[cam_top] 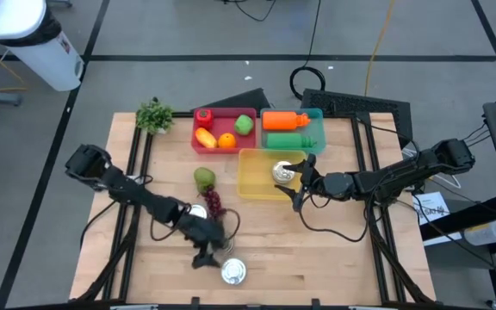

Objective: Pick & Place Food Item
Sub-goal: Adjust the tuna cans

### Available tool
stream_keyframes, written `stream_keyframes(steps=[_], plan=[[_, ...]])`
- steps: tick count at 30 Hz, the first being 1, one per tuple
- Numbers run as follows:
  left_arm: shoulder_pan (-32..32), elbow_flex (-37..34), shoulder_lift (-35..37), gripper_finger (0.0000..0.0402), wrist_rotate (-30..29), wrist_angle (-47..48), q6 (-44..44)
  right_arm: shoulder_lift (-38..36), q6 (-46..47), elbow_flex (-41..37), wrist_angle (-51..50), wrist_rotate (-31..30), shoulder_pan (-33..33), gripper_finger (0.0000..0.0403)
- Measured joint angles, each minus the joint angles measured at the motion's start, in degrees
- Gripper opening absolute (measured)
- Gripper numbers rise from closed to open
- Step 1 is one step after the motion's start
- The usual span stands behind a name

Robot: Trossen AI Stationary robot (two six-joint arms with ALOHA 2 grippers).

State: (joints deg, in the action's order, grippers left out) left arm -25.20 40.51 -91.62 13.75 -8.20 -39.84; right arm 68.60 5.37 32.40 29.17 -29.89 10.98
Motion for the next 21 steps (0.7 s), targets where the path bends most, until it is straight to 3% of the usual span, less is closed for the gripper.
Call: stream_keyframes(steps=[3, 7, 11, 15, 21], plan=[[3.2, -0.1, 0.0, 0.039, -2.8, -0.9, 3.0, 0.0, 0.0, 0.0, 0.0, 0.0, 0.0, 0.0309], [6.1, 0.6, 1.1, 0.039, 3.8, 0.1, 3.0, 0.0, 0.0, 0.0, 0.0, 0.0, 0.0, 0.0309], [3.4, 6.5, 1.4, 0.039, 9.0, 3.2, 2.0, 0.0, 0.0, 0.0, -0.1, 0.0, 0.0, 0.0309], [-0.4, 13.7, 0.3, 0.039, 6.9, 11.0, 6.7, 0.0, 0.0, 0.0, -0.3, 0.0, 0.0, 0.0309], [-1.6, 17.9, -7.2, 0.039, 9.2, 10.9, 4.8, 0.0, 0.0, 0.0, -0.3, 0.0, 0.0, 0.0309]])
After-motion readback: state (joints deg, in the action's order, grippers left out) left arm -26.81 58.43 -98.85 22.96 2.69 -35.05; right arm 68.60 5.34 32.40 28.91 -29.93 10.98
